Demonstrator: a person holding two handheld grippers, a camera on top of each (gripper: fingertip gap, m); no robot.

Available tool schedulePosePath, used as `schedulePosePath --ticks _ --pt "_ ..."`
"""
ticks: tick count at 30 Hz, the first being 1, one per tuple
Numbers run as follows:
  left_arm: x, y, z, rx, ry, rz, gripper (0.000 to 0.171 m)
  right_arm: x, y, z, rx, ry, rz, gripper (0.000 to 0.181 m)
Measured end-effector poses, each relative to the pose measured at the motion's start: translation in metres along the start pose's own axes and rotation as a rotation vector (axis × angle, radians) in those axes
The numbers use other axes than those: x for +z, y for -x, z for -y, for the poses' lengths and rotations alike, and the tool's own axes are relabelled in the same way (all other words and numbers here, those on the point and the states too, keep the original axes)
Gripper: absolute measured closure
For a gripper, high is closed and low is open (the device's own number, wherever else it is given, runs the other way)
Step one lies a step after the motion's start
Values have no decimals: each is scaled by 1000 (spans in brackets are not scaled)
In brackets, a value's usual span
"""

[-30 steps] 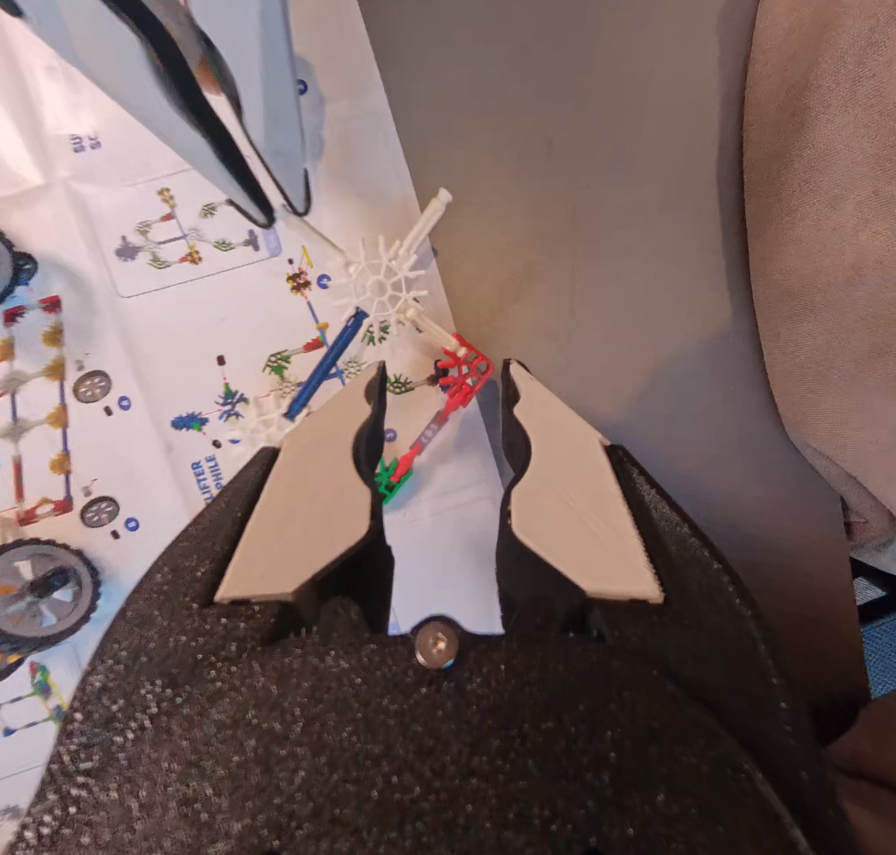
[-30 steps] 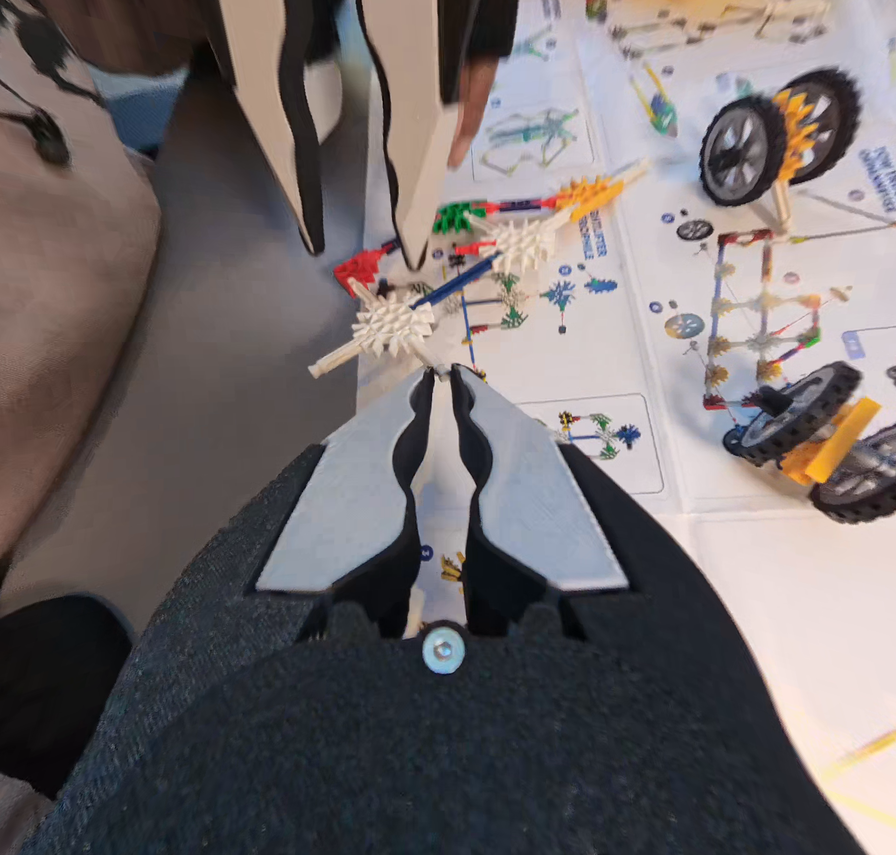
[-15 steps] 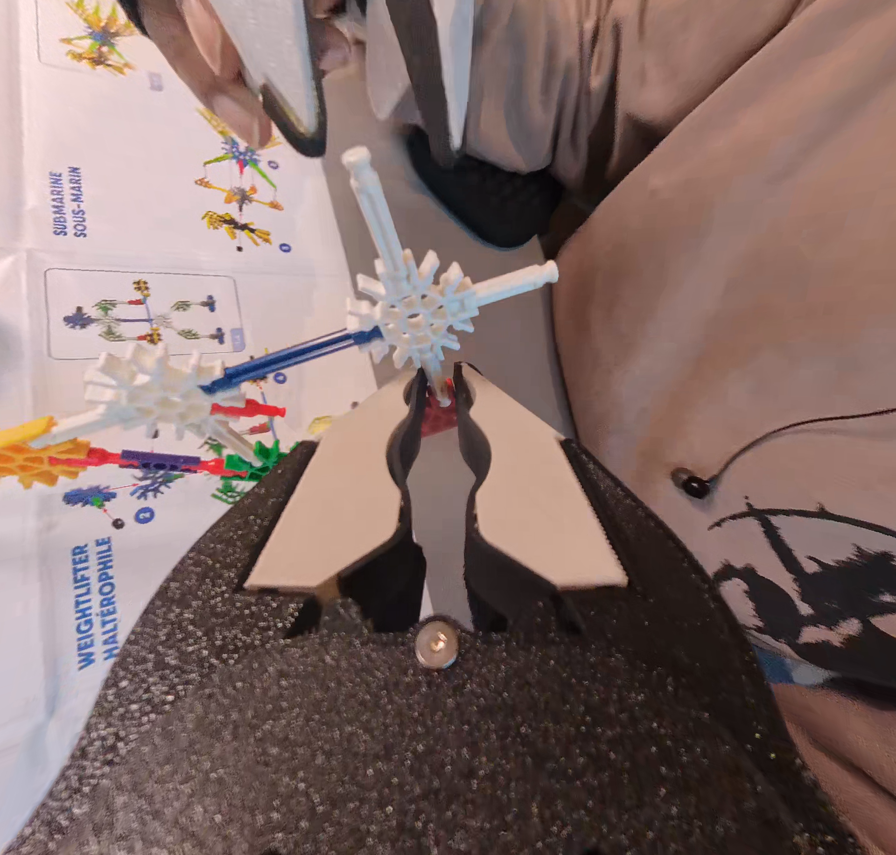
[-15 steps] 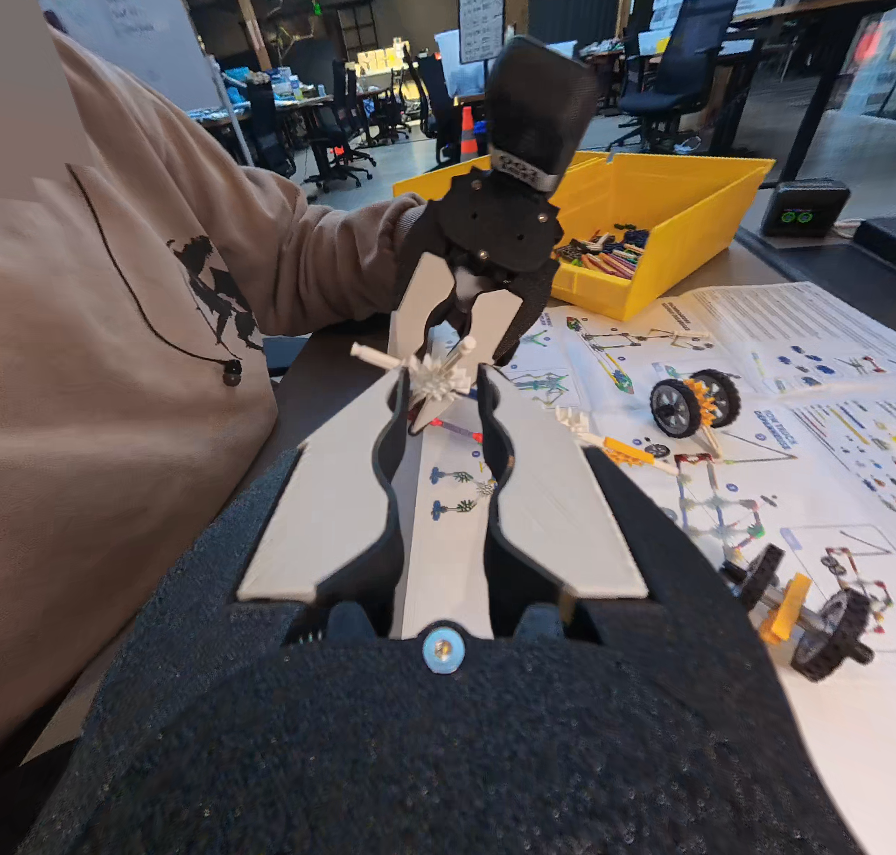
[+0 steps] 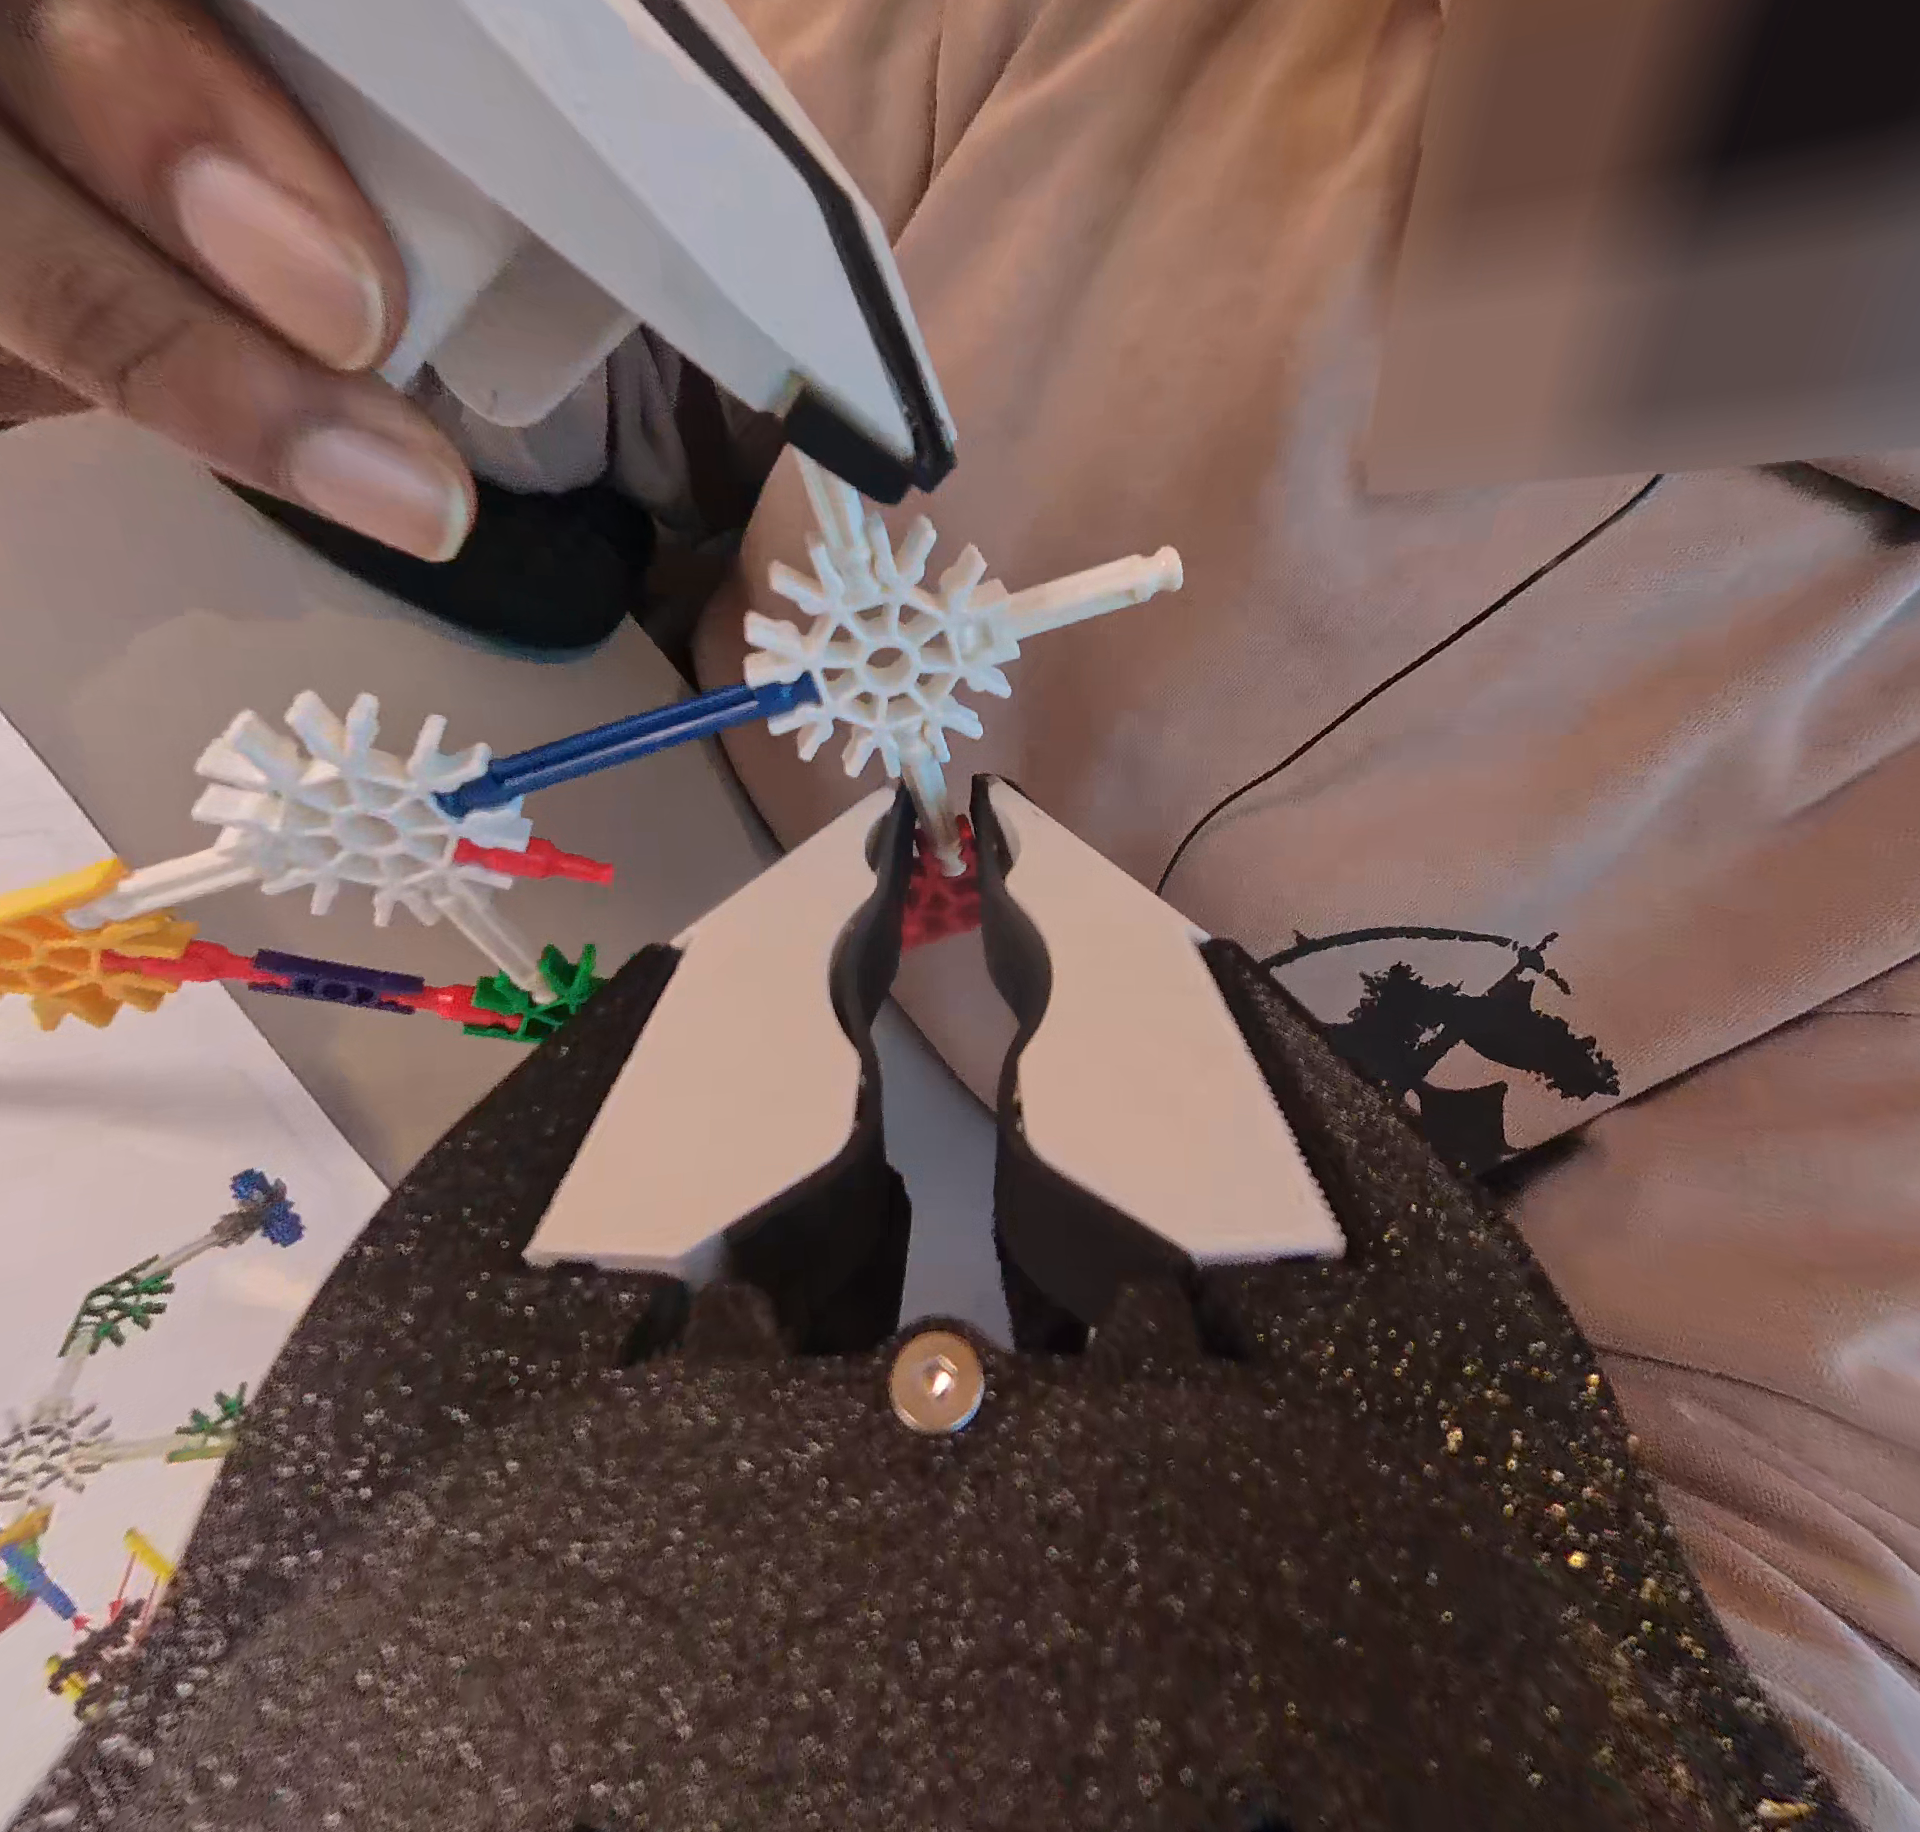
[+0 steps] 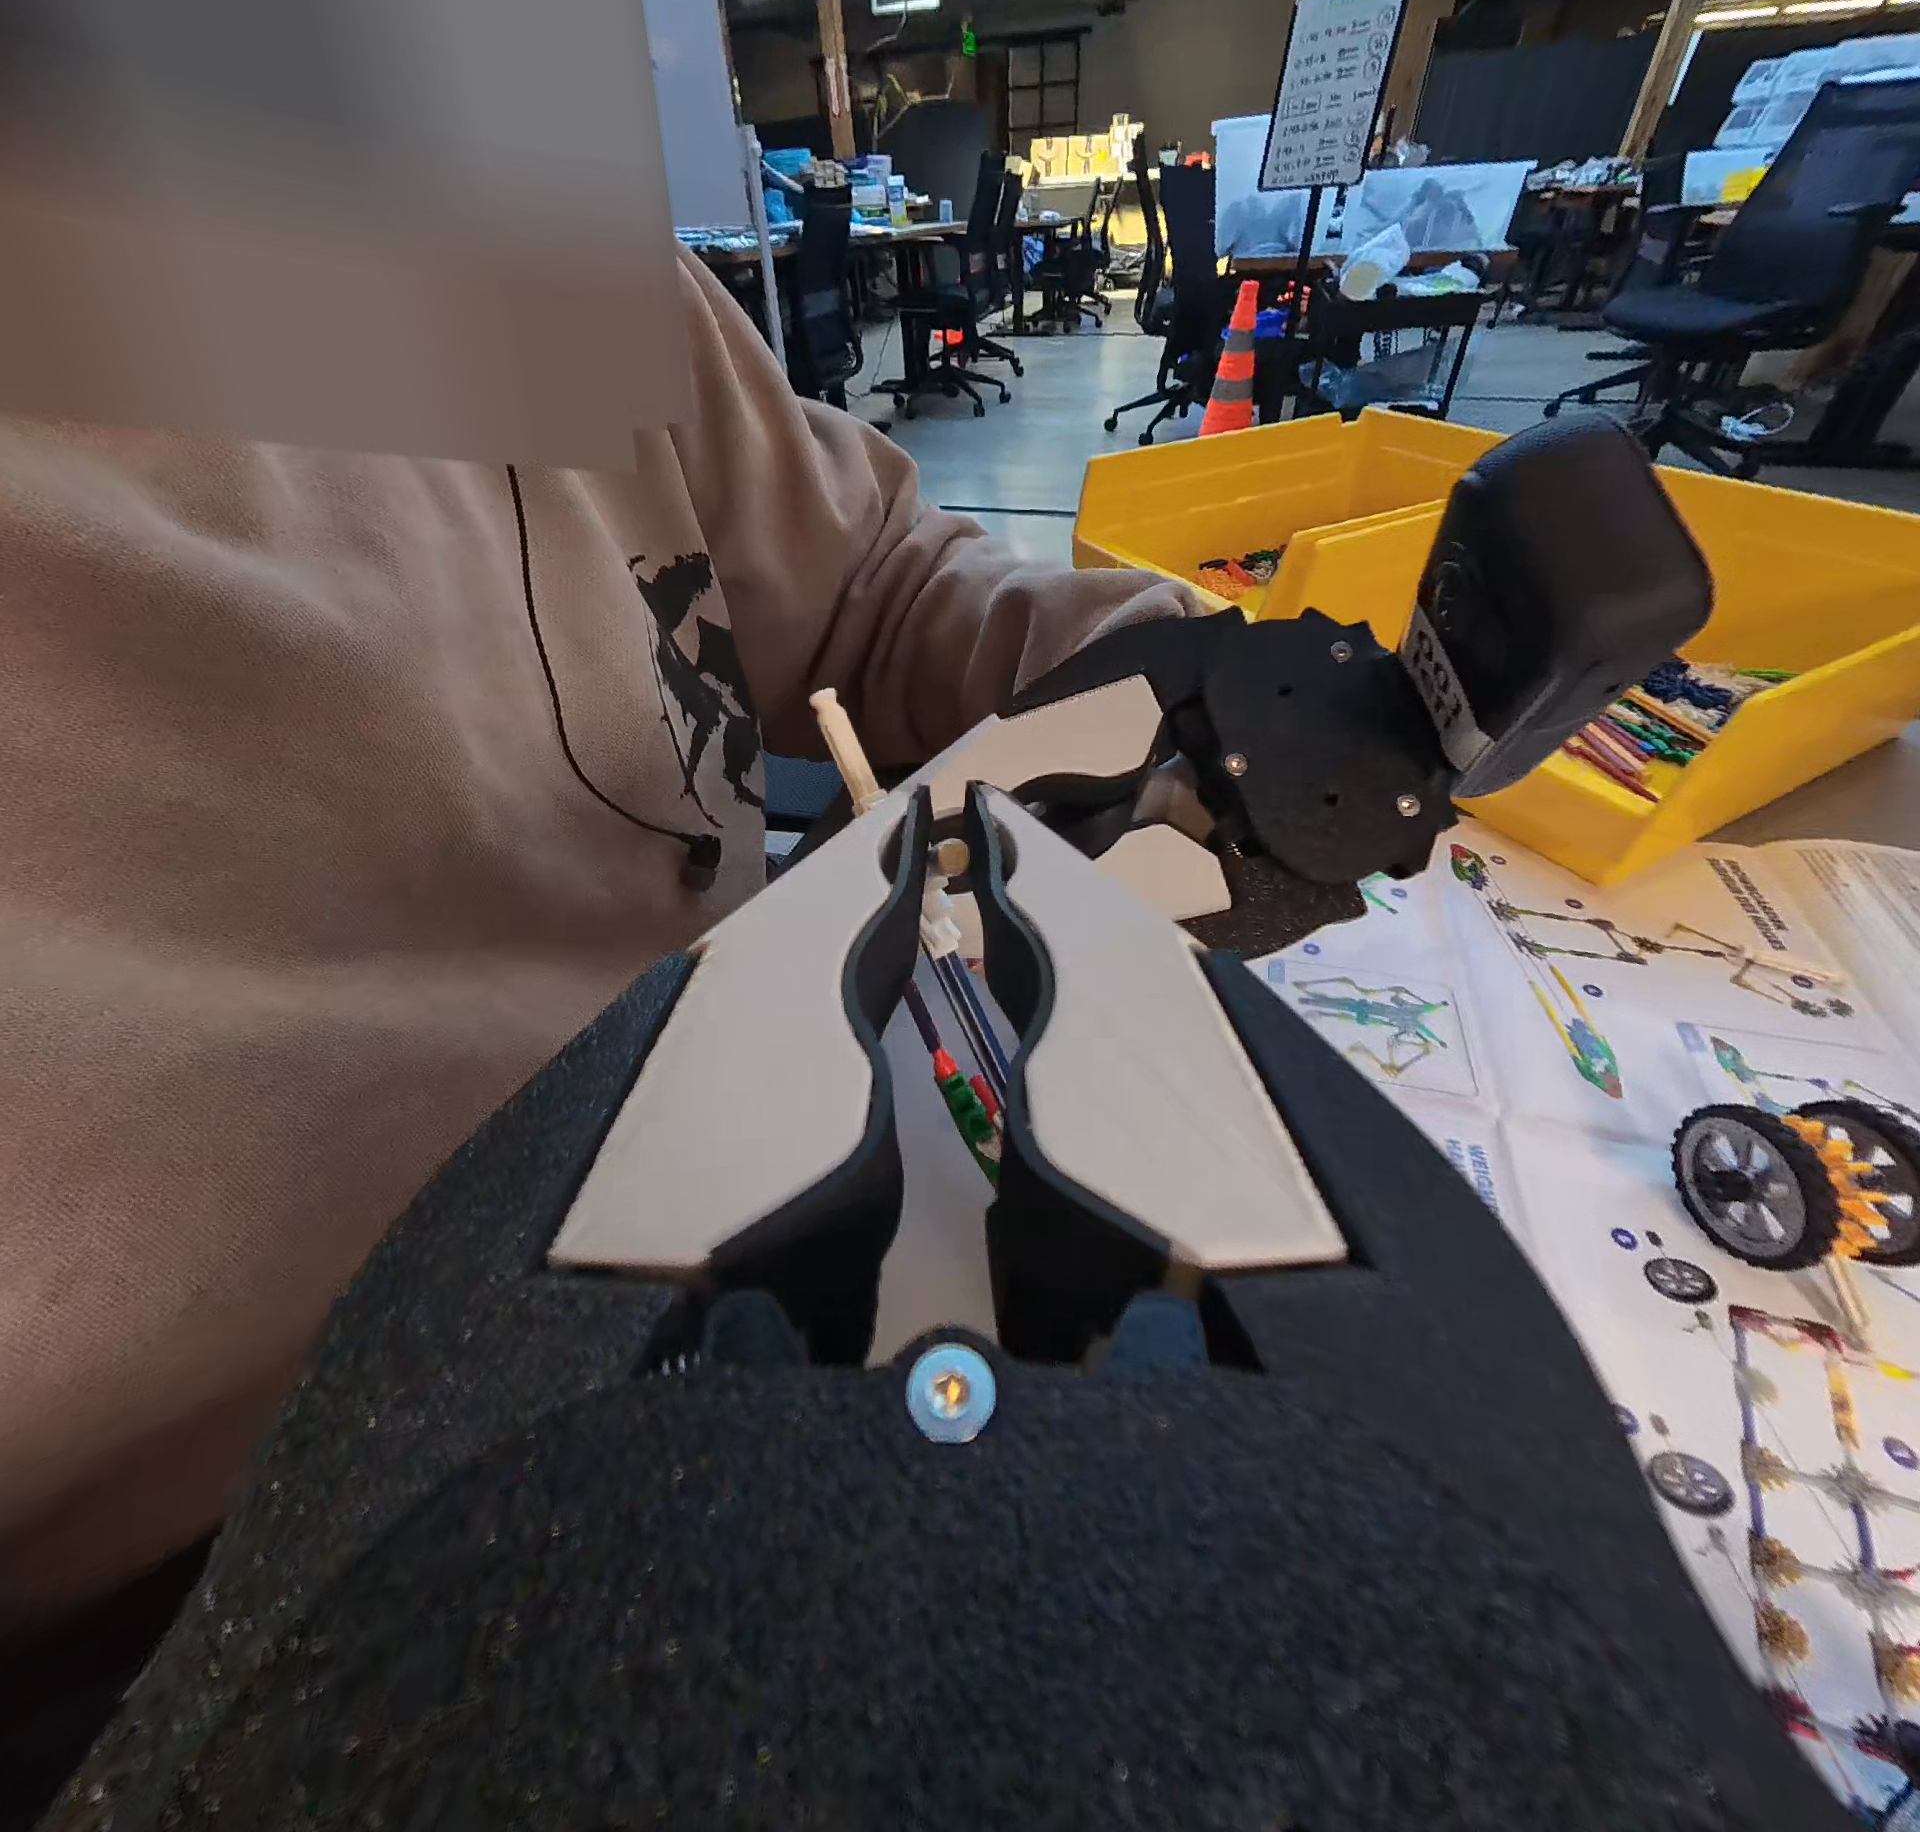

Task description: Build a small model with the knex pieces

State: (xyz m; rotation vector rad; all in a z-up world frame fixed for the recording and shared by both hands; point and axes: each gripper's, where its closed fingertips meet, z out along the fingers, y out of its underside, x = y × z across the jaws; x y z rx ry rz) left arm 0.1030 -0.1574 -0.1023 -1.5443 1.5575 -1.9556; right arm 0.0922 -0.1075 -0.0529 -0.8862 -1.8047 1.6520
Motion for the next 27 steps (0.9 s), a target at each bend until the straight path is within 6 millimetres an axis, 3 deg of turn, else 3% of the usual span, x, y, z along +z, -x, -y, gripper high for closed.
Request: schedulePosePath --ticks 4,6,8,11,15,21,27 --pt "-21 14 18 -21 -133 80 164 -14 -26 10 52 -84 -124 178" --pt "-39 35 26 -30 -184 259 162 -23 -47 9 88 -79 -238 178" --pt "-60 58 32 -32 -203 472 149 -31 -68 6 150 -77 -367 178" --pt "-85 81 37 -24 -224 709 165 -41 -89 1 273 -111 -462 178" --pt "-93 94 36 -112 -303 730 166 -49 -106 -10 319 -125 -538 178" --pt "-86 94 18 -226 -283 597 168 -42 -96 -33 296 -52 -393 164" --pt "-76 88 5 -268 -213 528 169 -40 -83 -55 271 63 -301 175"
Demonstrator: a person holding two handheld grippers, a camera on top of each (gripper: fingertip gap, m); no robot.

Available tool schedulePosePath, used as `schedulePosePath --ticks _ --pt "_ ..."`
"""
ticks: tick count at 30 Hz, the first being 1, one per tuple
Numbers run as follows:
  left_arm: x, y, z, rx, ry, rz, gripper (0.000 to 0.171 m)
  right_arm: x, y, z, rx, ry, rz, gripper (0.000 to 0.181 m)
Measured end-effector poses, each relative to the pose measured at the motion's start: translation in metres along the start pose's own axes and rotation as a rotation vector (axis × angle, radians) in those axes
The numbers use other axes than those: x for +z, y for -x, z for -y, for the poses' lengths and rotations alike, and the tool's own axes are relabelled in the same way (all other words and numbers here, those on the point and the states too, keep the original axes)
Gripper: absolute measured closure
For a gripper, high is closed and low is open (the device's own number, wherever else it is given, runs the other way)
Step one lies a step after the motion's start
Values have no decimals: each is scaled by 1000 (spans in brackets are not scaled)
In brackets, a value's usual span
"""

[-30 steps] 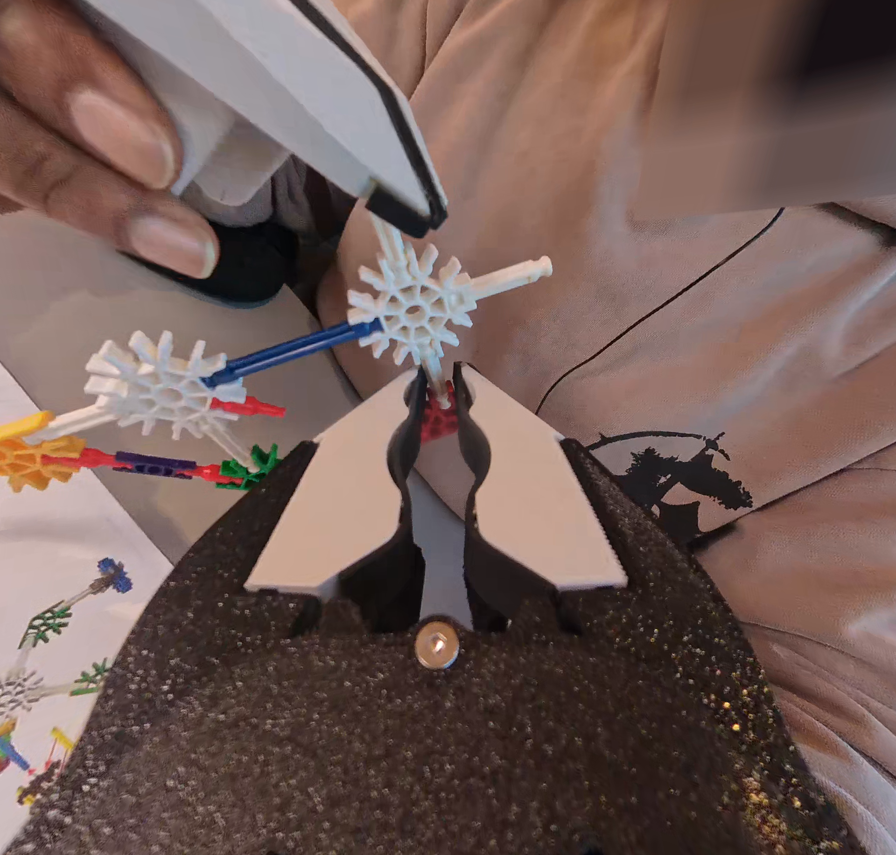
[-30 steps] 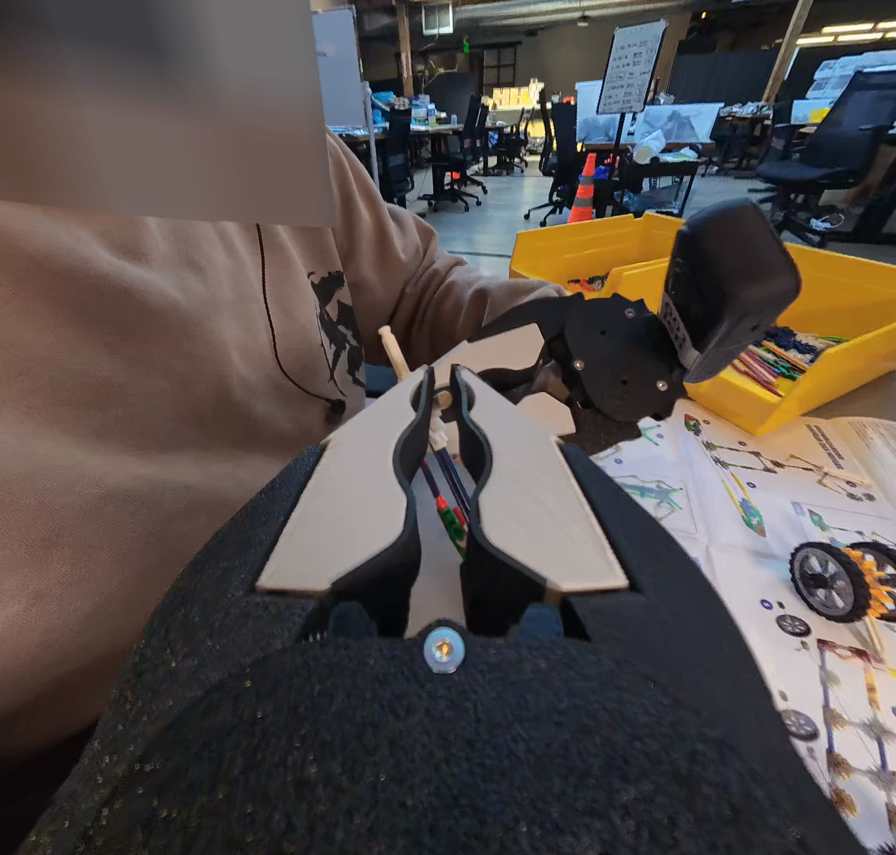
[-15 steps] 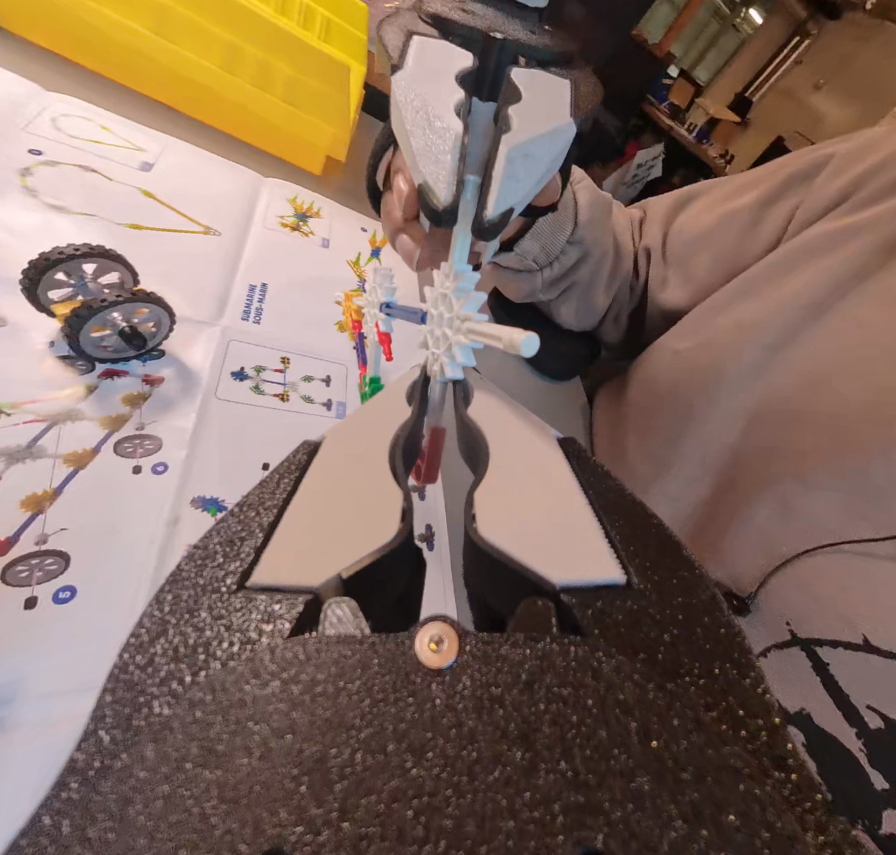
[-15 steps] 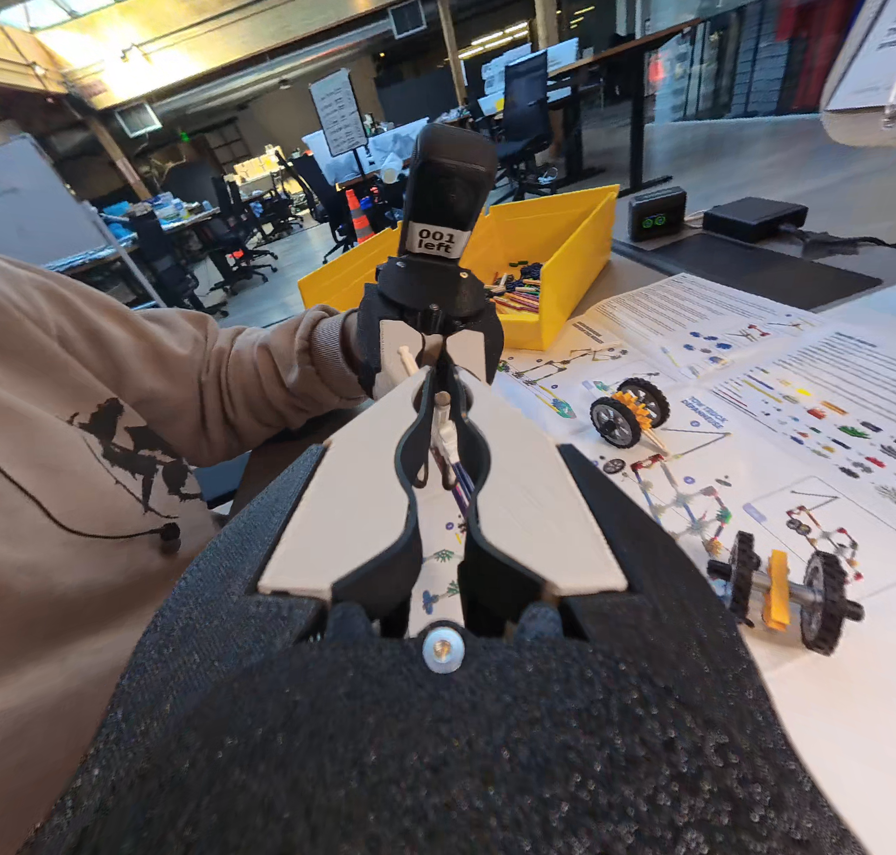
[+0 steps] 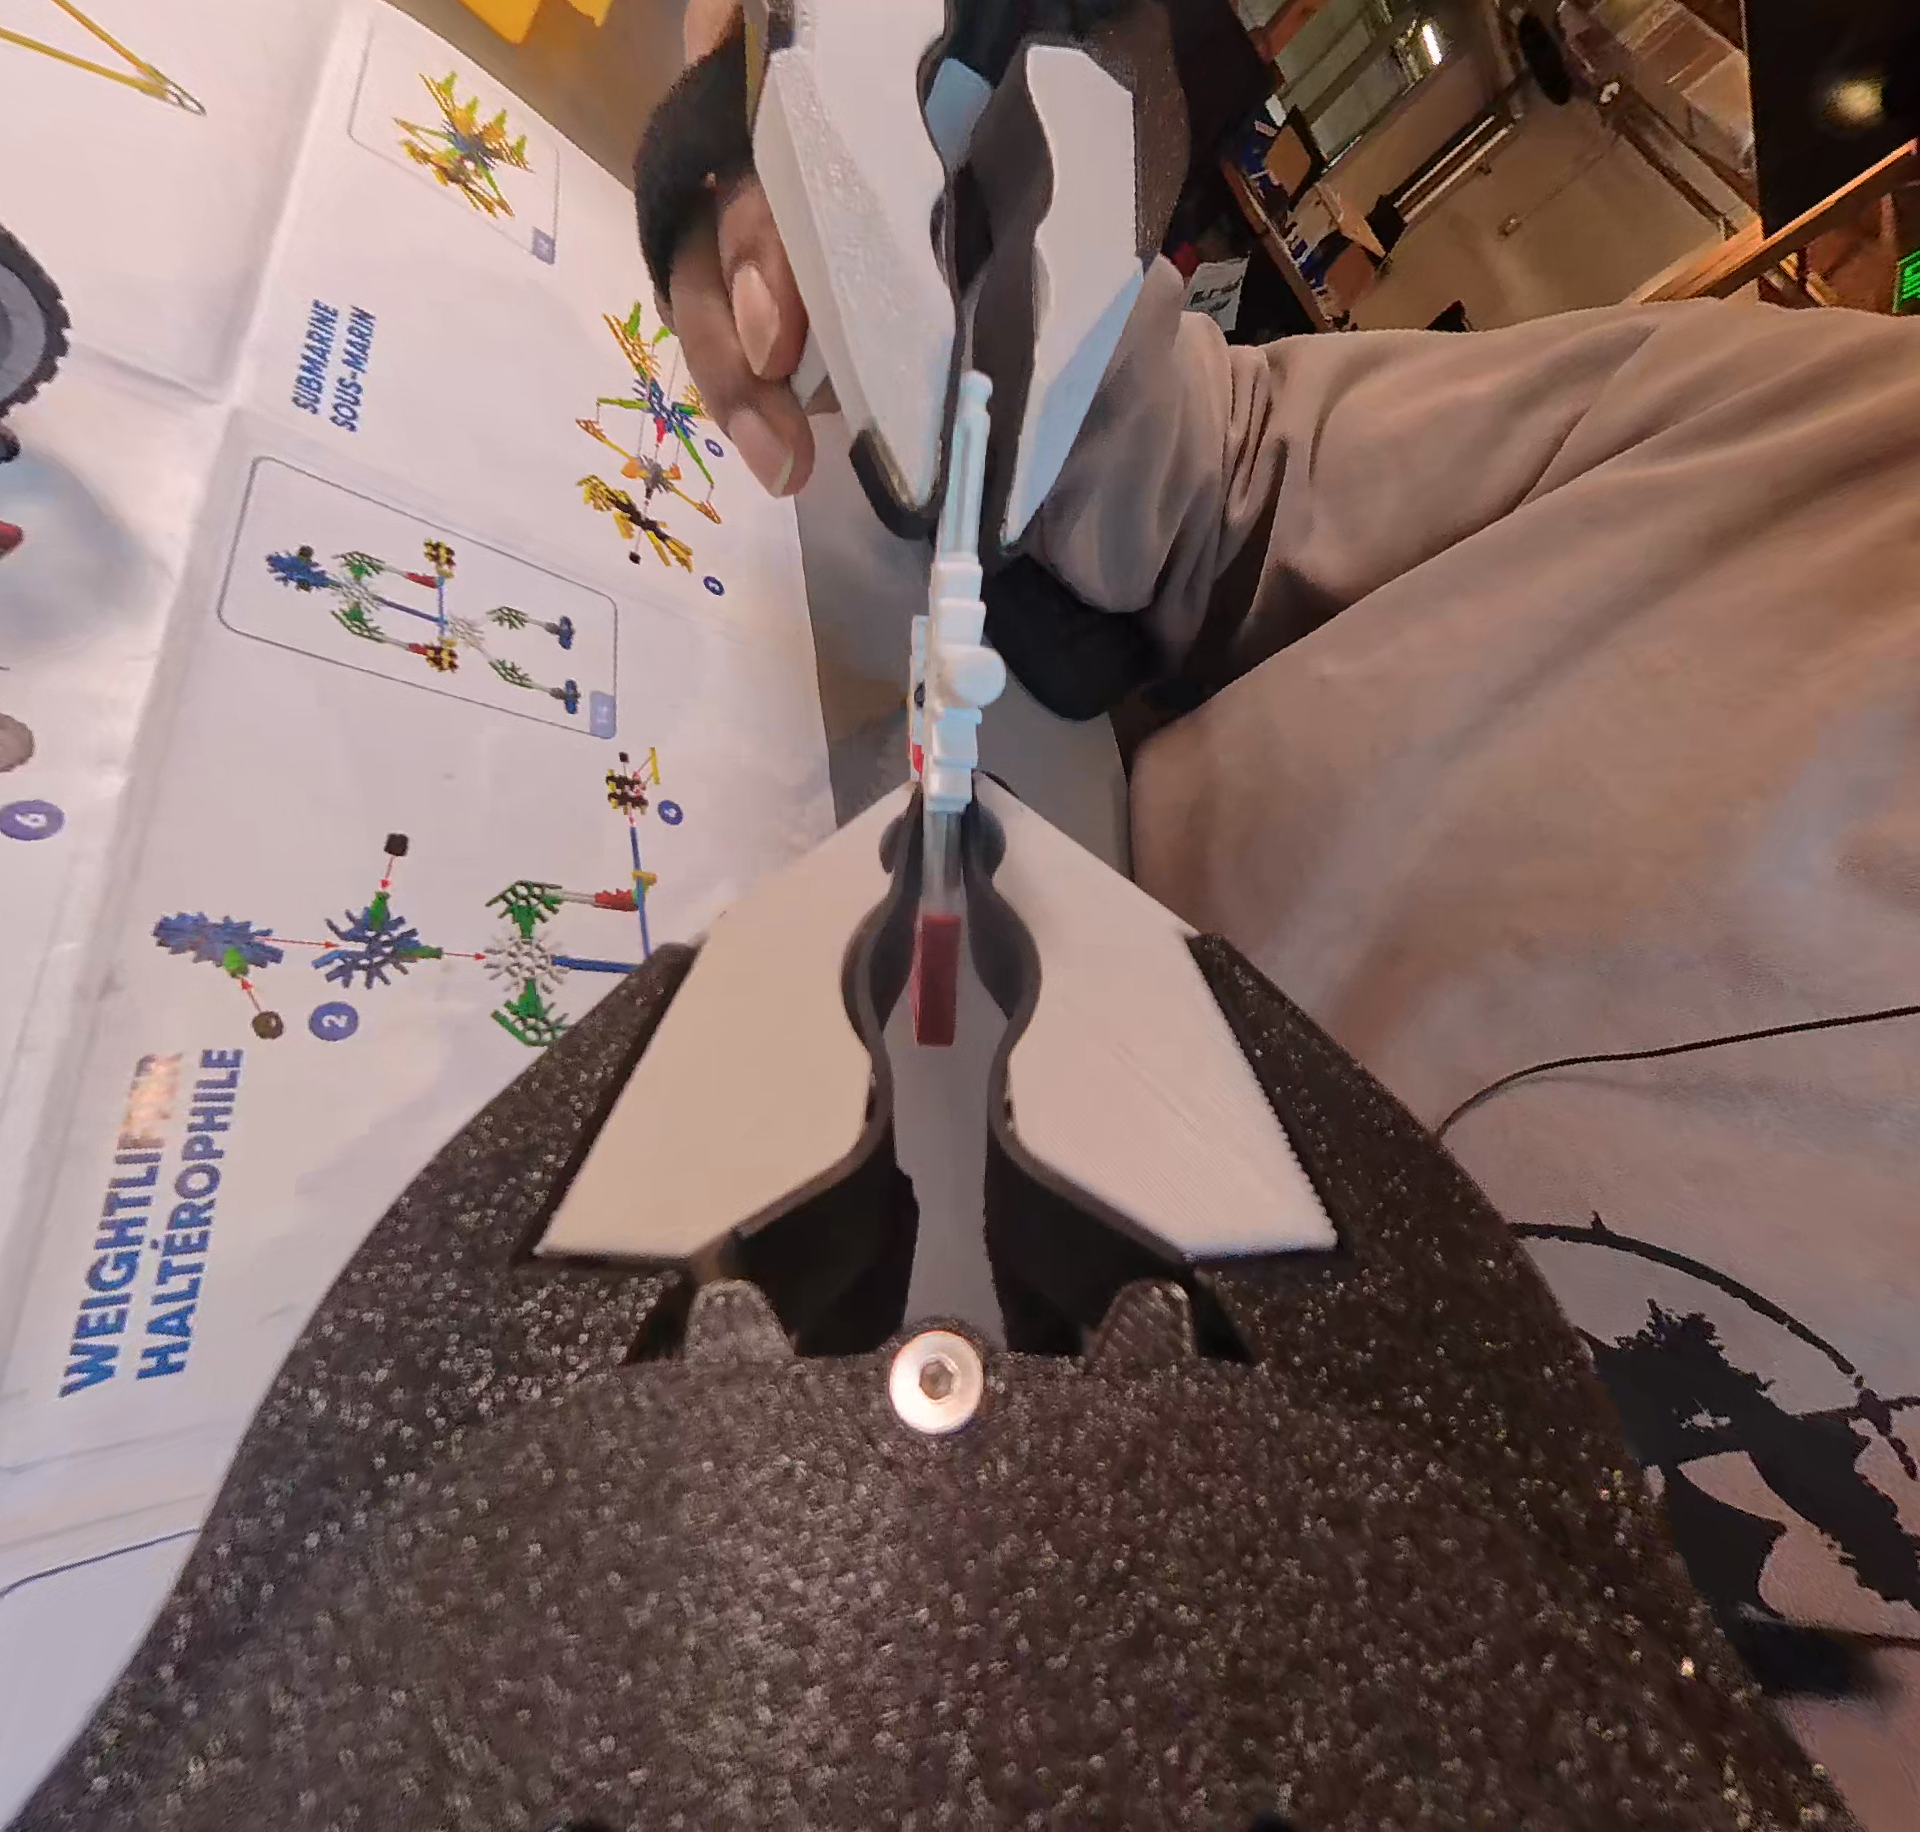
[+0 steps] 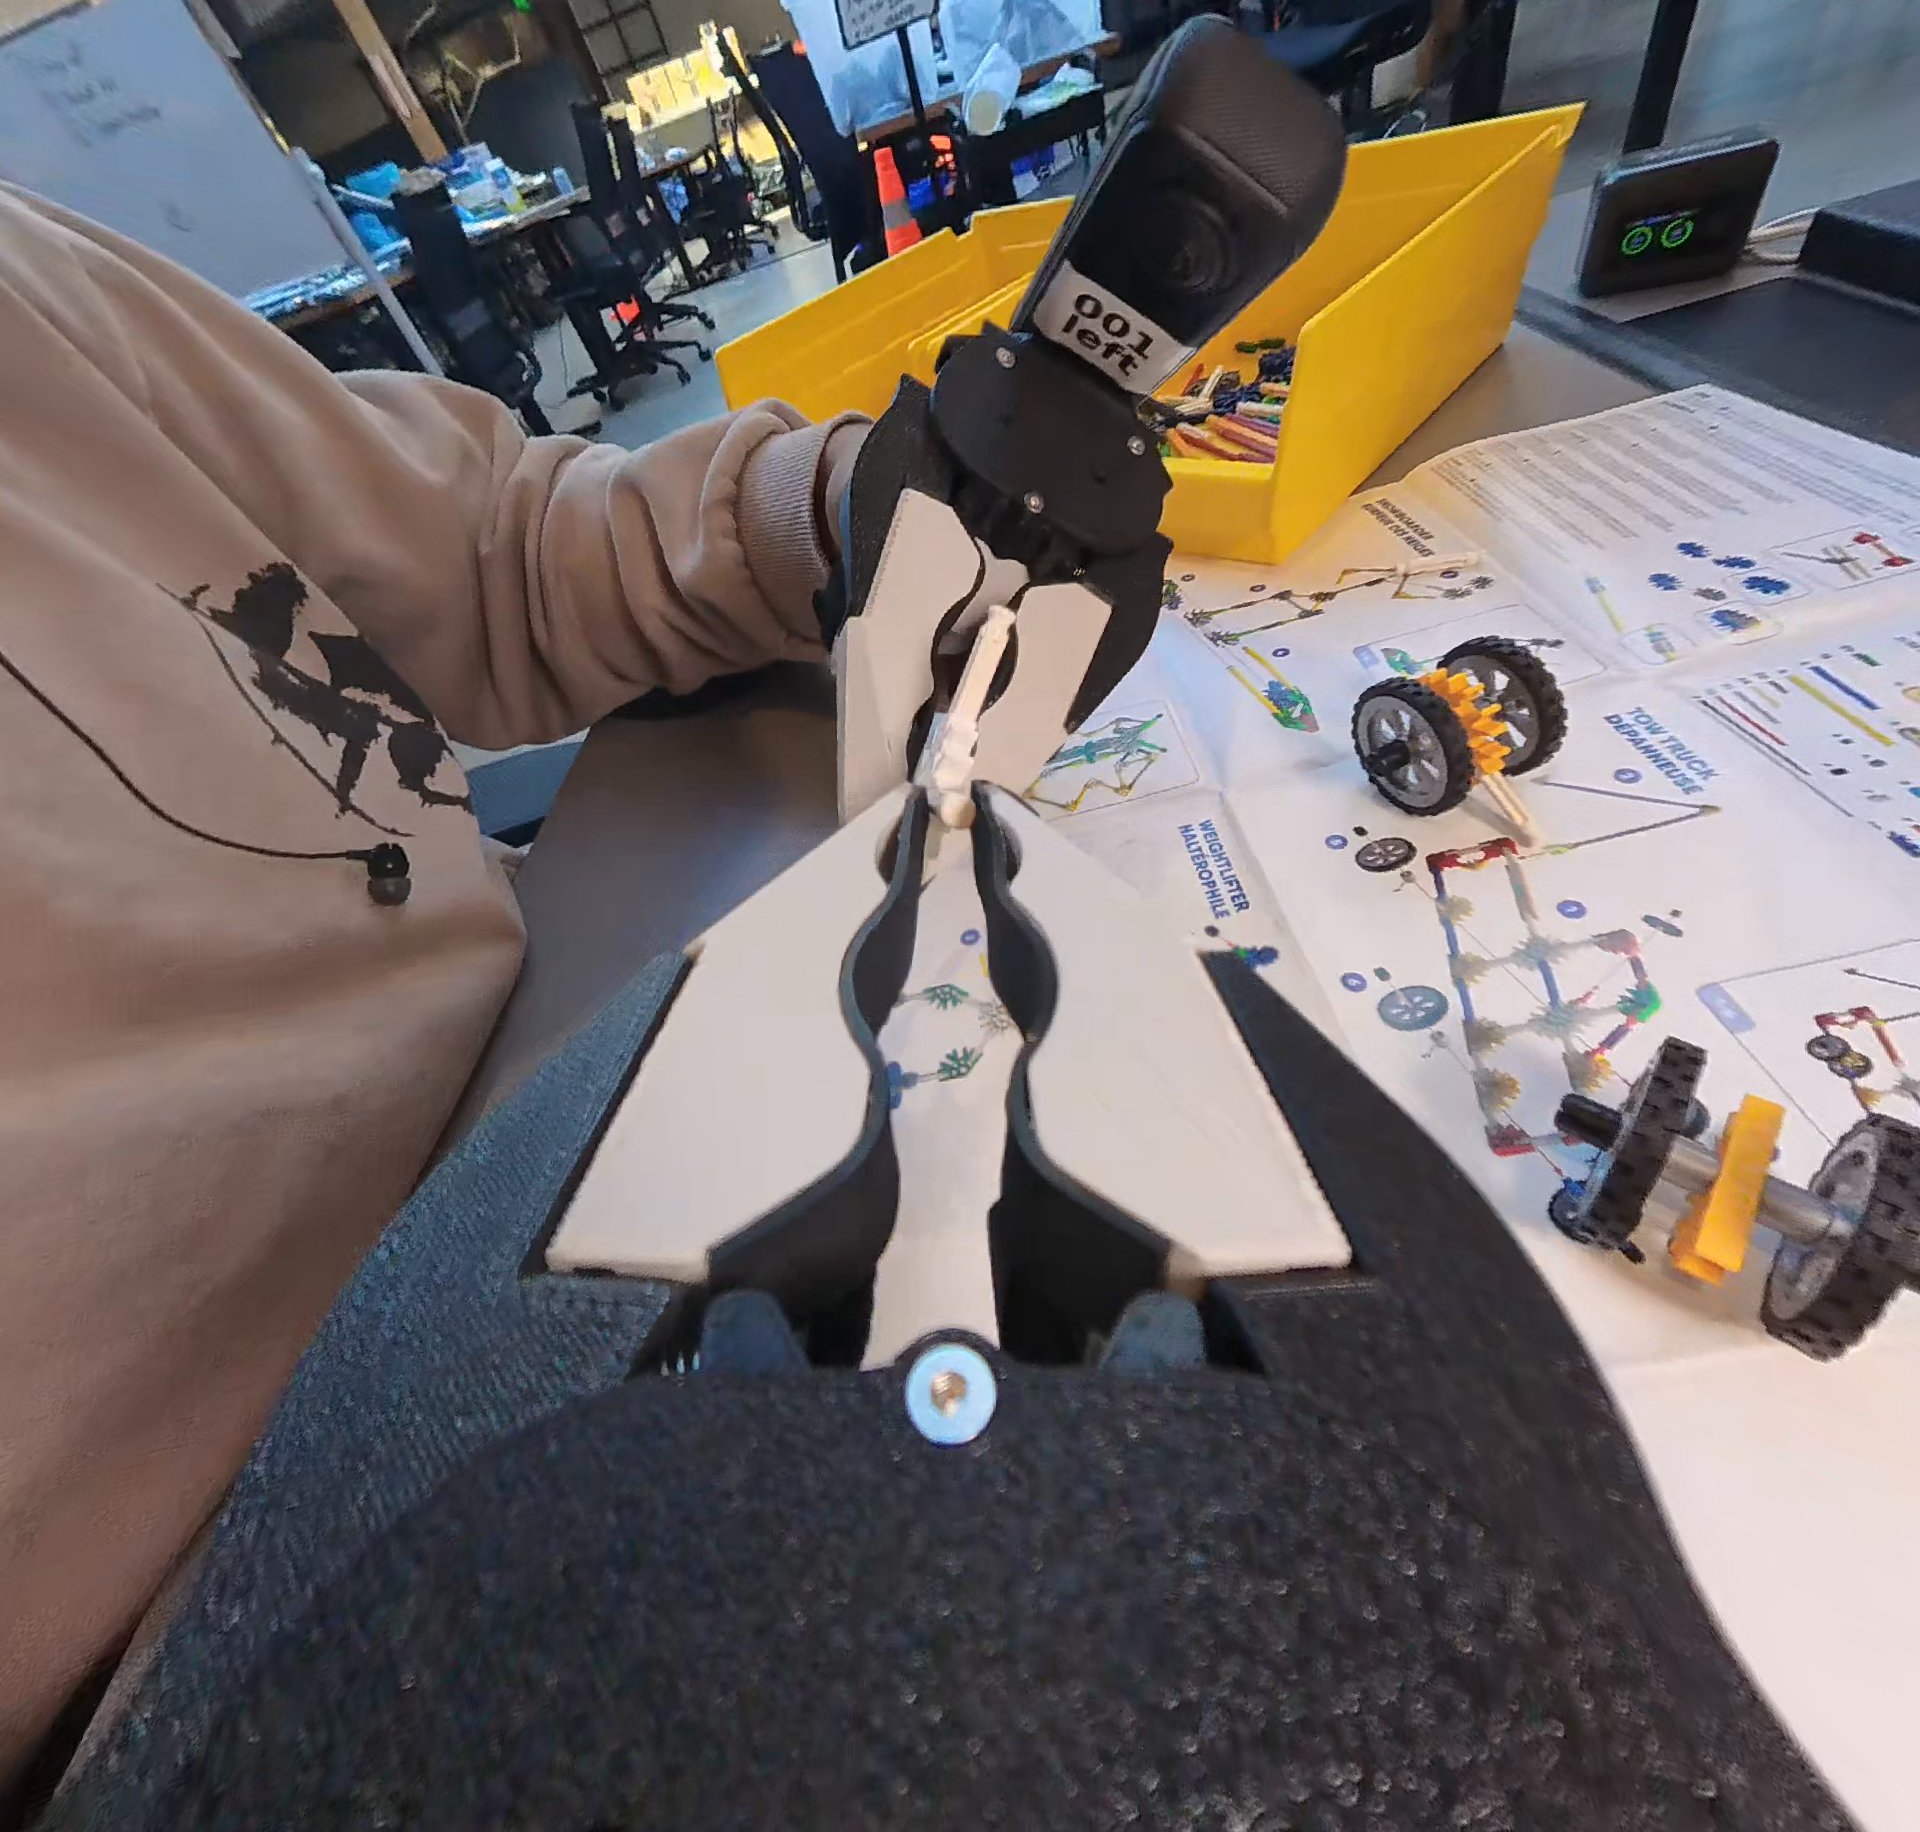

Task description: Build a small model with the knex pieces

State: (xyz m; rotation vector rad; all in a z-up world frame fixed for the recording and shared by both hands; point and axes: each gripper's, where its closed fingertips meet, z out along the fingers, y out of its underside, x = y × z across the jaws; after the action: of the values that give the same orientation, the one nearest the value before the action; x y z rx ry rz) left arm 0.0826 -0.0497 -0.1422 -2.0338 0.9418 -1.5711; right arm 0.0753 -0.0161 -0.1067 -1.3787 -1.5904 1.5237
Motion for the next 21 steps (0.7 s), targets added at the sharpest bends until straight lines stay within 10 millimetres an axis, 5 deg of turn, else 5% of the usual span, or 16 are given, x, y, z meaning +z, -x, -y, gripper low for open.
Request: schedulePosePath --ticks 6,9,12,21 --pt "-2 5 -3 3 12 20 166 0 0 -8 70 31 22 177" --pt "-5 5 7 52 -44 41 148 4 -2 -10 98 16 24 177" --pt "-8 4 19 44 -122 24 166 7 -1 -8 127 -17 52 177" --pt "0 14 6 7 -39 67 168 12 -5 -17 131 37 27 177"
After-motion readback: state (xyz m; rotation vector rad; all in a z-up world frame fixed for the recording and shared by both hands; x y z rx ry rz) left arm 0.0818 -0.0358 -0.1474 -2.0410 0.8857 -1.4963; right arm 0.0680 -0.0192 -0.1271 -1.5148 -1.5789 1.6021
